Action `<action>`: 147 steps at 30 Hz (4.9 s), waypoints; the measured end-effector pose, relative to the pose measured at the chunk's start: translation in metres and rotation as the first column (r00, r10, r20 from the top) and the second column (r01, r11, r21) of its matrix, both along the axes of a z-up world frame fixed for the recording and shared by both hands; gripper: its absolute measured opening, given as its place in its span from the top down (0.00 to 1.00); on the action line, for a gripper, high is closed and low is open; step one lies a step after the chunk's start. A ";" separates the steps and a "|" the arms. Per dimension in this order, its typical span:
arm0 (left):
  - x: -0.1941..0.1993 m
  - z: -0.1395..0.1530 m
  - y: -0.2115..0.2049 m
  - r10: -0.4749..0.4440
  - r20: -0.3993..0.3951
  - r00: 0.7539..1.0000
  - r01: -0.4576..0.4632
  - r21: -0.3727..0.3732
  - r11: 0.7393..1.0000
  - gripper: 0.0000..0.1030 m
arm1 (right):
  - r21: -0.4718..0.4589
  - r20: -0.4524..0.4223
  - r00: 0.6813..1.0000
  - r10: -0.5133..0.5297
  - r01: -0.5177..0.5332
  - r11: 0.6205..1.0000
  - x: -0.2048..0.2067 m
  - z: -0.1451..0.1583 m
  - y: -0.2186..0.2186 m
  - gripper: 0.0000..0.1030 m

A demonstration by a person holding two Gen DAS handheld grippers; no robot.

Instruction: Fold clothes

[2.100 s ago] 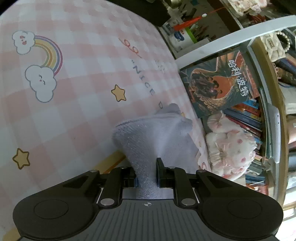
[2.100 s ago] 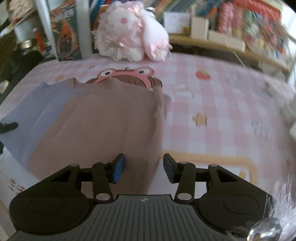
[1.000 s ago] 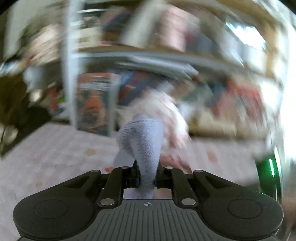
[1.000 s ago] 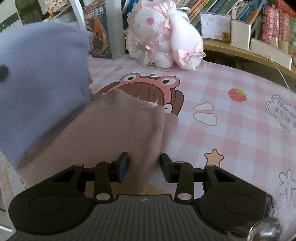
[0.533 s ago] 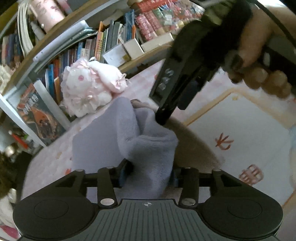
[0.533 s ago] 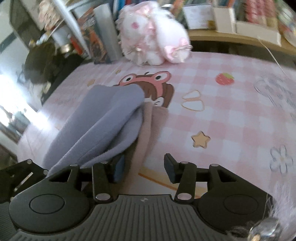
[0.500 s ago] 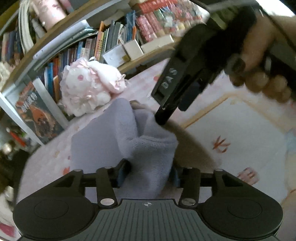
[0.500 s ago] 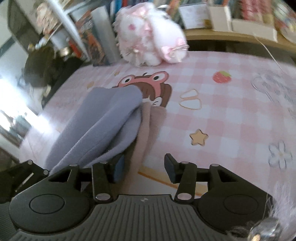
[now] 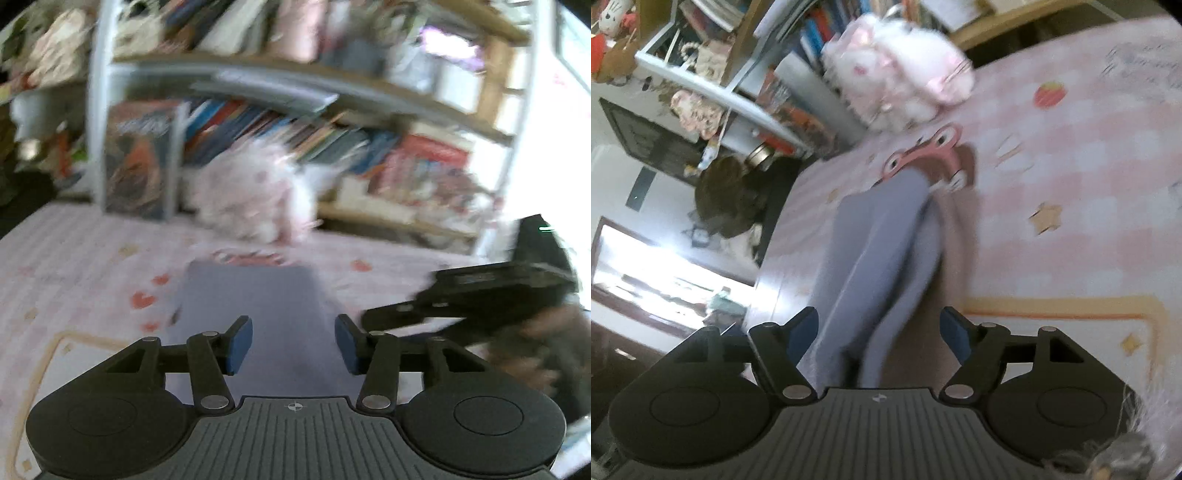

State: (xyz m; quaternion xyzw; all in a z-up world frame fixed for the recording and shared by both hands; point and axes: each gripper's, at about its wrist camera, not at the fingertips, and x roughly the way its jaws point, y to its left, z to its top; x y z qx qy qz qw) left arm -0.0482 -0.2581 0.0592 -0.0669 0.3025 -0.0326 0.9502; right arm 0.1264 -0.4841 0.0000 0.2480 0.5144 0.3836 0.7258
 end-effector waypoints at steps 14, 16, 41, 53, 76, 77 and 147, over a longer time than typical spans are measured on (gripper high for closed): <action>0.014 -0.057 -0.014 -0.115 -0.188 0.975 0.127 0.055 0.990 0.66 | -0.161 0.203 0.978 0.055 -0.023 0.987 0.000 -0.001 0.066 0.82; 0.016 -0.057 -0.008 -0.115 -0.189 0.975 0.124 0.036 0.992 0.65 | -0.126 0.404 0.905 0.134 -0.090 0.988 -0.026 0.020 0.065 0.83; 0.020 -0.029 0.034 -0.015 -0.091 0.996 0.021 0.062 0.998 0.61 | -0.241 0.308 0.951 0.031 0.047 0.969 -0.021 0.016 0.048 0.60; 0.026 -0.044 0.017 -0.029 -0.138 0.990 0.055 0.184 0.981 0.61 | -0.204 0.363 0.929 0.072 0.004 0.979 -0.037 0.021 0.053 0.89; 0.040 -0.041 0.085 0.108 -0.163 0.981 -0.136 -0.172 0.976 0.21 | -0.228 0.097 0.993 -0.071 0.092 0.969 -0.034 -0.017 0.021 0.40; 0.043 -0.046 0.089 0.109 -0.179 0.978 -0.144 -0.193 0.971 0.21 | -0.221 0.075 0.993 -0.088 0.102 0.970 -0.035 -0.019 0.021 0.40; -0.002 -0.042 0.078 0.038 -0.196 0.980 -0.099 -0.311 0.945 0.49 | -0.260 0.332 0.943 0.034 0.057 0.964 -0.113 0.017 0.033 0.73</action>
